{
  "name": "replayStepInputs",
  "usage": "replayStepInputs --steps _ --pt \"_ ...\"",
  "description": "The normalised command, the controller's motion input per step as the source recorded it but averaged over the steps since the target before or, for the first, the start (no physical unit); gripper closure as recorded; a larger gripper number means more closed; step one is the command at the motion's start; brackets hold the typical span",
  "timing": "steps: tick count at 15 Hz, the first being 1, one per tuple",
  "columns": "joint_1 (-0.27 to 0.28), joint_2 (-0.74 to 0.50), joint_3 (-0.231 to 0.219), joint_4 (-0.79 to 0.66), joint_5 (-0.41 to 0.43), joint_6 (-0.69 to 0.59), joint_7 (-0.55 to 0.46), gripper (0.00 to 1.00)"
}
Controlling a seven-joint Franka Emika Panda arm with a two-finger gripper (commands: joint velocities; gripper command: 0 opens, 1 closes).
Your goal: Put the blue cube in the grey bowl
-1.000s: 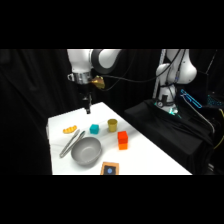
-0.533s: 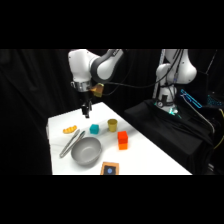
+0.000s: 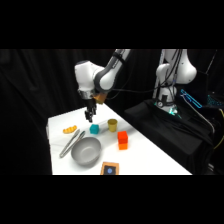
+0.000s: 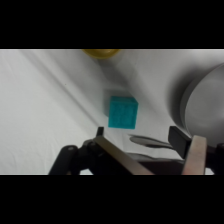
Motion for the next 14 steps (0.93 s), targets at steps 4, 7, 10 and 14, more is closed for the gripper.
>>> replayStepInputs --steps 4,7,10,14 --pt "-0.013 0.07 0.004 -0.13 0.194 0.36 -0.05 0.0" --pt "-0.017 0.08 -0.012 -0.09 0.148 0.33 -0.11 0.0" --pt "-0.019 0.07 -0.022 -0.06 0.141 0.3 -0.14 0.0" --pt "-0.051 0.08 -0.004 0.03 0.181 0.22 -0.19 0.0"
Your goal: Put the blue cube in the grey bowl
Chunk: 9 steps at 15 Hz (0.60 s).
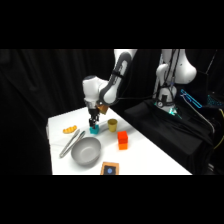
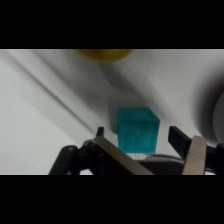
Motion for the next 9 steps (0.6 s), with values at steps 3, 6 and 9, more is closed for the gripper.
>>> replayStepInputs --steps 3,6,9 --pt "-0.09 0.08 0.061 0.1 0.23 0.12 -0.26 0.0" --pt "-0.099 0.11 0.12 0.1 0.221 0.12 -0.3 0.0" --pt "-0.038 0.12 0.074 0.12 0.112 0.12 -0.26 0.0"
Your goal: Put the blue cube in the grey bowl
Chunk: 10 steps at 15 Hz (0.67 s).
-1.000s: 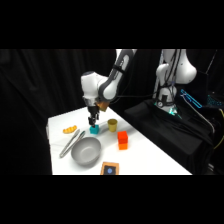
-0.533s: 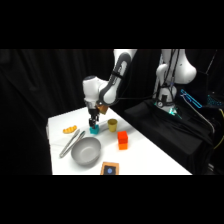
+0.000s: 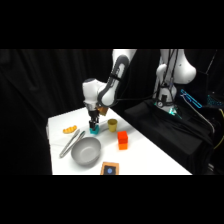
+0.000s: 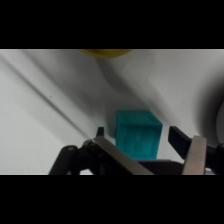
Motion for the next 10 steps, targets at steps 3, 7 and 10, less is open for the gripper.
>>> replayStepInputs --steps 3,7,10 --pt "0.0 0.15 -0.004 0.16 0.027 0.12 -0.19 0.0" --pt "-0.008 0.16 -0.011 0.18 0.015 0.11 -0.17 0.0" --pt "-0.003 0.15 0.017 0.16 0.021 0.1 -0.15 0.27"
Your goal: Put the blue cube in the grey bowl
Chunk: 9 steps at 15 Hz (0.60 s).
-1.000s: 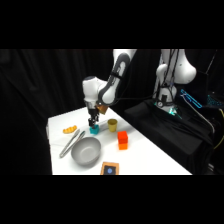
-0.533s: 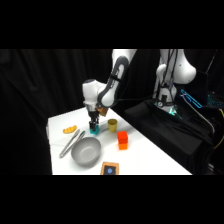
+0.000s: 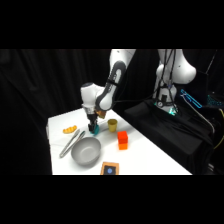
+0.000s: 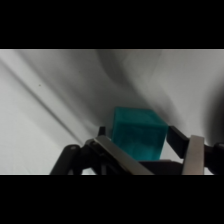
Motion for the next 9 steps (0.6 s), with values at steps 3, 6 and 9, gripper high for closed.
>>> replayStepInputs --steps 3,6,9 --pt "0.02 0.06 -0.007 0.1 0.003 0.07 -0.12 0.38" --pt "0.056 -0.07 -0.064 0.0 -0.041 0.01 -0.08 0.64" --pt "0.081 -0.24 -0.105 -0.11 -0.073 -0.13 -0.03 0.72"
